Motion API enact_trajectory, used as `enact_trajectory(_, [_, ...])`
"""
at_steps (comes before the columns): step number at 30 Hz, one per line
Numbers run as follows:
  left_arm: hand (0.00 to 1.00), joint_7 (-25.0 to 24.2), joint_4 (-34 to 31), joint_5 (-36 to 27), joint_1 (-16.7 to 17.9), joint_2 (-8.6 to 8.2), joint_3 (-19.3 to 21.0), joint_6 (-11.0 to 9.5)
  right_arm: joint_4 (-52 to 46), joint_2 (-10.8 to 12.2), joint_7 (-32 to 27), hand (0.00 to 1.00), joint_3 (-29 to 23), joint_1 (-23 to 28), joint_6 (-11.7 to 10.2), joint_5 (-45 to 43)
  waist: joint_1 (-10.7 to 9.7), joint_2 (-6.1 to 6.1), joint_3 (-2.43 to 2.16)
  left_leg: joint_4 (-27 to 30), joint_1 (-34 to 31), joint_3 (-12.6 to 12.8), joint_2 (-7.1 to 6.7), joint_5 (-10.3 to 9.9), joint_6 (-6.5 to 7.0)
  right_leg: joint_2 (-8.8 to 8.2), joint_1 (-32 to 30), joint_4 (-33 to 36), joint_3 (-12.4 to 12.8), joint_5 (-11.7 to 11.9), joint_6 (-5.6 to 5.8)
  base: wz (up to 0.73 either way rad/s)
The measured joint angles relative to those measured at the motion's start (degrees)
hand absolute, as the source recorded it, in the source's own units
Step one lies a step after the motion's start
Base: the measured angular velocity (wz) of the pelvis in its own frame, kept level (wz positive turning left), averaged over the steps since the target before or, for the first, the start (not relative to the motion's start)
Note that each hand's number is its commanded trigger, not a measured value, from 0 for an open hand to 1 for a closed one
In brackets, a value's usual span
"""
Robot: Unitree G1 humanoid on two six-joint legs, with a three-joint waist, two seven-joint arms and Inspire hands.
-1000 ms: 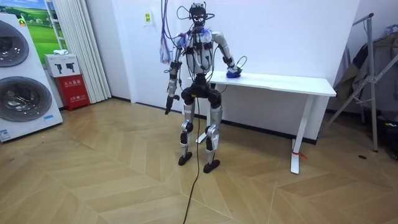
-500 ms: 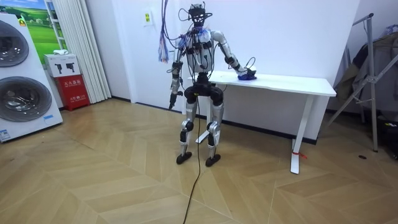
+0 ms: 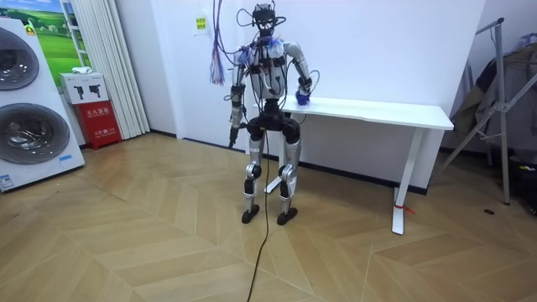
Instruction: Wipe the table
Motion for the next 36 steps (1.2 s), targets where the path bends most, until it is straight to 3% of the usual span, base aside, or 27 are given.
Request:
enact_trajectory(3, [0.00,0.1,0.0,1.0,1.6,0.31,0.5,1.4,0.0,0.2,2.4,1.00,0.0,-1.2,0.0,-0.6,1.8,-0.23,0.14,0.2,-0.8,-0.6,-0.07,-0.2,0.40,-0.31,0.0,0.4,-0.6,0.0,0.00,0.26])
enact_trajectory(6, [0.00,-0.2,0.0,1.0,3.8,0.27,0.7,4.2,1.3,0.2,2.4,1.00,-0.5,-0.2,-0.1,-0.7,1.7,-0.12,0.23,0.6,-1.1,-0.7,-0.26,-0.3,0.51,-0.58,0.1,0.5,-1.1,0.0,0.03,0.08])
enact_trajectory(8, [0.00,-0.7,-0.7,1.6,3.7,0.09,0.8,4.9,2.1,0.2,2.0,1.00,-2.1,2.5,-0.4,-0.8,1.3,0.02,0.28,0.6,-1.2,-0.8,-0.36,-0.3,0.55,-0.71,0.2,0.5,-1.3,0.0,0.06,0.07])
enact_trajectory(12, [0.00,-0.9,-0.6,1.6,3.6,0.09,1.4,4.6,1.8,0.2,-3.4,1.00,-7.6,9.8,-4.7,0.4,-1.8,0.86,-0.55,0.6,-0.9,-1.0,-0.83,-0.1,0.84,-1.19,0.6,0.5,-1.4,-0.3,0.53,0.05])
enact_trajectory(17, [0.00,0.5,-0.9,1.5,2.9,0.27,3.4,4.1,5.3,0.2,-10.6,1.00,-14.0,15.6,-8.5,3.7,-6.5,0.98,-0.71,0.5,0.6,-0.2,-0.85,-0.2,0.99,-1.35,2.3,0.4,-1.2,-0.6,0.94,0.04])
enact_trajectory(19, [0.00,1.0,-1.3,1.5,2.6,0.11,3.7,3.4,6.8,0.2,-12.0,1.00,-17.1,17.2,-9.0,6.5,-7.4,1.00,-0.72,0.4,1.0,-0.1,-0.85,-0.3,1.12,-1.34,2.8,0.3,-1.3,-0.7,0.97,0.03])
enact_trajectory(23, [0.00,1.4,-1.9,1.7,2.3,-0.95,4.5,2.1,9.1,0.2,-13.0,1.00,-21.8,18.6,-9.3,8.0,-7.9,1.63,-1.17,0.5,2.3,0.4,-0.84,-0.4,1.26,-1.25,3.7,0.4,-0.9,-0.8,1.00,-0.07])
enact_trajectory(25, [0.00,1.4,-1.9,1.5,1.9,-1.14,4.3,2.1,9.3,0.4,-12.9,1.00,-21.6,18.1,-8.9,9.8,-7.6,1.81,-1.22,0.4,2.7,0.5,-0.81,-0.6,1.25,-1.20,4.0,0.5,-0.7,-0.8,0.94,-0.08])
enact_trajectory(28, [0.00,1.6,-1.6,1.0,1.7,-1.84,3.8,2.1,9.3,1.5,-11.4,1.00,-20.4,15.3,-5.4,10.8,-6.0,2.02,-1.13,0.2,3.0,1.9,-0.73,-0.6,1.23,-0.83,3.4,0.9,1.2,-0.8,0.80,-0.30])
enact_trajectory(30, [0.00,1.7,-1.6,0.0,1.3,-2.67,3.3,2.2,8.2,1.5,-10.3,1.00,-18.1,13.5,-2.1,10.4,-4.2,2.04,-1.07,0.1,3.0,3.2,-0.71,-0.6,1.24,-0.77,2.0,2.1,2.4,-0.6,0.53,-0.44])
enact_trajectory(32, [0.00,1.6,-0.4,-0.1,0.0,-3.18,2.4,2.3,5.5,3.1,-6.7,1.00,-13.3,10.1,1.7,6.2,-2.2,1.97,-0.88,0.2,2.6,3.3,-0.76,-0.6,1.25,-0.62,0.5,2.9,3.2,-0.2,0.05,-0.43])
enact_trajectory(34, [0.00,1.7,0.5,-0.2,-0.8,-2.86,1.5,2.2,2.5,4.8,-3.6,1.00,-9.4,6.9,3.1,3.0,-0.7,1.48,-0.34,0.5,2.0,4.2,-0.70,-0.6,1.26,-0.98,-1.5,5.1,2.5,-0.5,-0.49,-0.38])
enact_trajectory(35, [0.00,1.9,1.9,-0.2,-1.8,-2.65,1.5,2.3,2.0,6.4,-2.3,1.00,-6.6,3.6,3.2,1.1,1.1,1.70,0.53,1.3,1.7,5.4,-0.69,-0.6,1.26,-1.46,-3.0,6.8,1.0,-0.7,-0.93,-0.51])
enact_trajectory(36, [0.00,2.4,2.1,0.0,-2.0,-2.52,1.5,2.5,2.0,7.4,-1.1,1.00,-4.1,0.6,2.8,-1.0,2.0,1.35,0.77,2.1,0.7,6.3,-0.74,-0.8,1.41,-1.93,-4.6,7.9,0.2,-0.7,-1.23,-0.43])
